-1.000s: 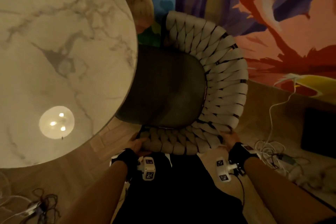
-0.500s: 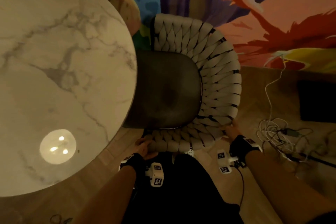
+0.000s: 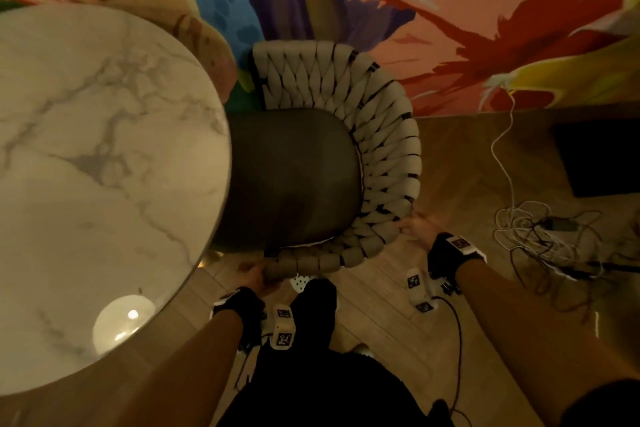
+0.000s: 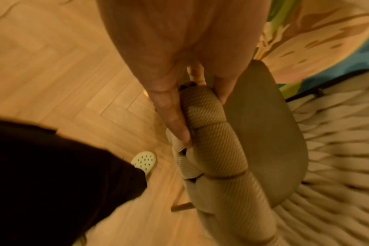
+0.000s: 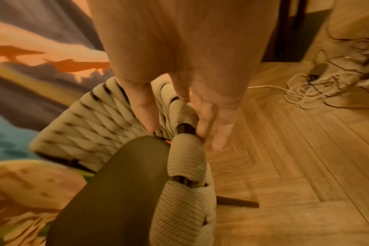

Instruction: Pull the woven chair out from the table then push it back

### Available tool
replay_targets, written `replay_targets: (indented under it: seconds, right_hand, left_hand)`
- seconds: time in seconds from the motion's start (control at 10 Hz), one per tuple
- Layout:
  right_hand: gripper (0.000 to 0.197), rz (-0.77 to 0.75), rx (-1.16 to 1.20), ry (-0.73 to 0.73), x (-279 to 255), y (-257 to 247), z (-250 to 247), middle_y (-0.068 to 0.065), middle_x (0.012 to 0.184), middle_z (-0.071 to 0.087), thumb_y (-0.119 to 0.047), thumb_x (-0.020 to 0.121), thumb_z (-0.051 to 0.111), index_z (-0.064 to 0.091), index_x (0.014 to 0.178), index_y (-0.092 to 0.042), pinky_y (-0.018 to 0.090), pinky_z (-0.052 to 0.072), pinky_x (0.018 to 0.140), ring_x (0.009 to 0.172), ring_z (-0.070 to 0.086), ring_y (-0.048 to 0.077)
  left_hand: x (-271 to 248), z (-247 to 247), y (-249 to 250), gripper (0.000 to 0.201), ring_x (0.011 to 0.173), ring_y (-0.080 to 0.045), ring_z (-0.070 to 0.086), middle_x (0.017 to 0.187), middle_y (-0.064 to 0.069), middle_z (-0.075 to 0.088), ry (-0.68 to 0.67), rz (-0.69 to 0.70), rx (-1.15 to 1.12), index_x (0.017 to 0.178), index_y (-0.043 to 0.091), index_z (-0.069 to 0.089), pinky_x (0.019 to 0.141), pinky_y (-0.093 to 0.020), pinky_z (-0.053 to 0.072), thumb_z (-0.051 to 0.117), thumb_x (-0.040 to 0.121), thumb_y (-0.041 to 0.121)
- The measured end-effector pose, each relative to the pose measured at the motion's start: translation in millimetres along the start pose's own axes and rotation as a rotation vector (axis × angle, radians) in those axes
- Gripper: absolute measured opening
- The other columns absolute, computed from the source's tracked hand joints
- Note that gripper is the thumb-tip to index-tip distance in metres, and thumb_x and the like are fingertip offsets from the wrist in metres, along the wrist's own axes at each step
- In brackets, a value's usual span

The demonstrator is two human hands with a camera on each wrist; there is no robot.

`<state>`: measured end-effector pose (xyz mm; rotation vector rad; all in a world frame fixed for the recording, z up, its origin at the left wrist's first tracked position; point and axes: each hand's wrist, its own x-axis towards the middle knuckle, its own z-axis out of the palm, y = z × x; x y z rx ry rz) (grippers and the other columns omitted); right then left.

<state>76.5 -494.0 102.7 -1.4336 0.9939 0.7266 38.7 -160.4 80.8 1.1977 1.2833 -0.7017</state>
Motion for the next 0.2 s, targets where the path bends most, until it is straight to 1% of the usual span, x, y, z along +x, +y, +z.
replay_targets:
  seconds: [0.1, 0.2]
  right_hand:
    - [0.064, -0.074, 0.027, -0.005, -14.4, 21.8, -3.3, -0.001, 0.133, 0.053, -0.011, 0.084, 0.061, 0.039, 0.143, -0.024, 0.046, 0.045, 0.095, 0.114, 0.054, 0.023]
    - [0.058, -0.167, 0.000, 0.001, -33.0, 61.0, -4.7, 0.005, 0.126, 0.052, -0.001, 0.089, 0.056, 0.040, 0.143, -0.013, 0.046, 0.044, 0.105, 0.115, 0.055, 0.030]
  left_hand:
    - [-7.6, -19.8, -12.7, 0.033, 0.070, -0.028, 0.061, 0.123, -0.015, 0.058, 0.005, 0.166, 0.296, 0.129, 0.016, 0.043, 0.063, -0.038, 0.049, 0.045, 0.097, 0.024]
    - [-15.1, -41.7, -33.7, 0.049, 0.074, -0.027, 0.066, 0.109, -0.010, 0.061, -0.007, 0.365, 0.654, 0.139, 0.023, 0.035, 0.055, -0.031, 0.051, 0.050, 0.093, 0.020]
